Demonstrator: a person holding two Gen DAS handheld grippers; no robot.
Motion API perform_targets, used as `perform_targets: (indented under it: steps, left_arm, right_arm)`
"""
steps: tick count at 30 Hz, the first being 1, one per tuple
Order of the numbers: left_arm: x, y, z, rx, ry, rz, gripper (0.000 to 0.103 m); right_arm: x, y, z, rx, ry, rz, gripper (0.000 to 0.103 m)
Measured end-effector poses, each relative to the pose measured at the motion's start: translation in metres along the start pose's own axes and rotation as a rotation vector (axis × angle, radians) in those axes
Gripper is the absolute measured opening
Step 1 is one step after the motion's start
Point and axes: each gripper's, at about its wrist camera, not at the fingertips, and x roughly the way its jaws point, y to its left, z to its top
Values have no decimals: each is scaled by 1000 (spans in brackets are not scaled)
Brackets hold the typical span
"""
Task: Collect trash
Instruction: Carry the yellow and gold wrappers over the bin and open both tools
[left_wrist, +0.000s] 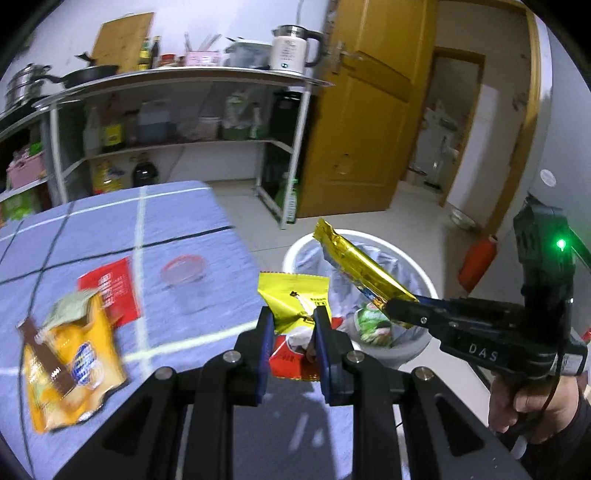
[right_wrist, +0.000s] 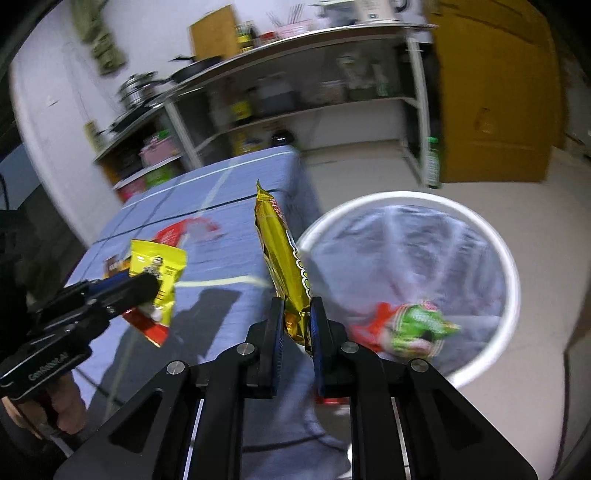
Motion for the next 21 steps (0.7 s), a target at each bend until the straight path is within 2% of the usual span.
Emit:
perform_targets:
  steps: [7, 14, 17, 19, 21]
  left_arm:
    - [52, -35, 21, 55, 53, -48, 23]
    - [86, -45, 25, 53, 107, -56, 23]
    - [95, -46, 26, 41, 122, -53, 24]
    - [99, -45, 26, 31, 127, -54, 29]
    - [102, -44, 27, 17, 133, -55, 44]
  right_arm:
    - [0, -41, 3, 72, 3, -96, 14]
    - [11, -68, -4, 147, 42, -172, 15]
    - [14, -78, -5, 181, 46, -198, 18]
    - [13, -82, -5, 194, 44, -209, 21]
    - [13, -82, -5, 197, 41, -216, 25]
